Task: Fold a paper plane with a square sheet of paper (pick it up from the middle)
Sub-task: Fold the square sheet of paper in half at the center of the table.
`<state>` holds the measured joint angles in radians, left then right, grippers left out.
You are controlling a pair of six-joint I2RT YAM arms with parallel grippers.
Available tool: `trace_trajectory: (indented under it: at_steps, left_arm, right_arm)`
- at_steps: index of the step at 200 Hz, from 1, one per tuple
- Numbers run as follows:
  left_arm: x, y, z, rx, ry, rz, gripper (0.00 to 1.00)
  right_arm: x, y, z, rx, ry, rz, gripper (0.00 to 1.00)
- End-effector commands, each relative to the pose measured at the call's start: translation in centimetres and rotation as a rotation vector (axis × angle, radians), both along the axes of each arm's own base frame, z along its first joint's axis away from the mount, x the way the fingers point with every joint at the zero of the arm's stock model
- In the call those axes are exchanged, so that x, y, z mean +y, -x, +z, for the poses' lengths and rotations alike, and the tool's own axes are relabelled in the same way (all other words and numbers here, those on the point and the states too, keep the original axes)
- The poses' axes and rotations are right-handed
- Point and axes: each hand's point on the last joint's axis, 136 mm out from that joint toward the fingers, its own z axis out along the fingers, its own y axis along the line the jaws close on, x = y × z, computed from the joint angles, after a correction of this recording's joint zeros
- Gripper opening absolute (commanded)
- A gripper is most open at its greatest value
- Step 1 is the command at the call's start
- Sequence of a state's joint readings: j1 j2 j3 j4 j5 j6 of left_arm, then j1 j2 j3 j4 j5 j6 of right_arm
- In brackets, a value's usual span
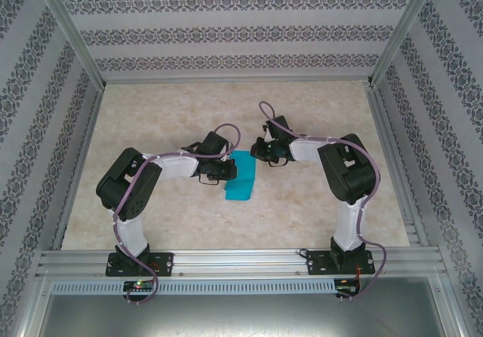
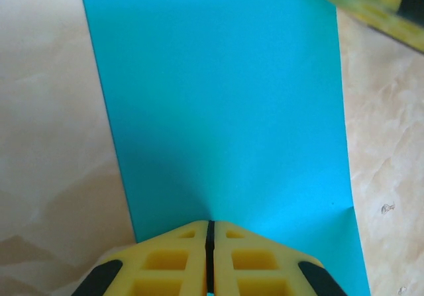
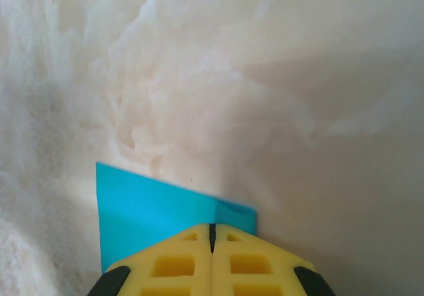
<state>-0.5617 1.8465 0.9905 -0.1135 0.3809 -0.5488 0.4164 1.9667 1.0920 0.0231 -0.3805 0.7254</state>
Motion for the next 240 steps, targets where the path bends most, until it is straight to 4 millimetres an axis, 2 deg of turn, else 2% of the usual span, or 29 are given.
trace_trajectory:
  at_steps: [1, 44, 75, 99, 123, 142, 164, 194, 240]
  left_arm:
    - [5.9, 5.9, -6.3, 0.214, -0.281, 0.007, 0.11]
    - [6.2, 6.1, -6.0, 0.211, -0.287, 0.008, 0.11]
    - [6.1, 6.0, -5.9, 0.213, -0.29, 0.006, 0.11]
    - [6.0, 5.7, -5.8, 0.21, -0.286, 0.008, 0.11]
    - [5.7, 5.6, -5.9, 0.214, -0.28, 0.007, 0.11]
    - [5.6, 5.5, -6.0, 0.216, -0.274, 0.007, 0.11]
    - [5.4, 5.4, -6.0, 0.218, -0.271, 0.001, 0.11]
    - [5.2, 5.2, -5.9, 0.216, -0.267, -0.002, 0.11]
    - [5.3, 5.5, -6.1, 0.225, -0.269, -0.002, 0.11]
  right_arm:
    - [-1.1, -2.0, -0.6, -0.036, 0.055, -0.028, 0.02]
    - [-2.2, -3.1, -1.0, -0.032, 0.07, -0.056, 0.02]
    - [-1.4, -2.9, 1.6, -0.072, 0.039, -0.02, 0.02]
    - [0.2, -1.1, 4.1, -0.082, -0.033, 0.023, 0.02]
    - [1.2, 1.7, 4.8, -0.05, -0.082, 0.05, 0.02]
    - [2.3, 4.2, 4.5, -0.004, -0.094, 0.087, 0.02]
    - [2.9, 6.0, 3.4, 0.041, -0.07, 0.116, 0.02]
    - [3.0, 7.1, 1.5, 0.09, -0.042, 0.148, 0.02]
    - [1.3, 8.4, -1.6, 0.153, 0.019, 0.153, 0.02]
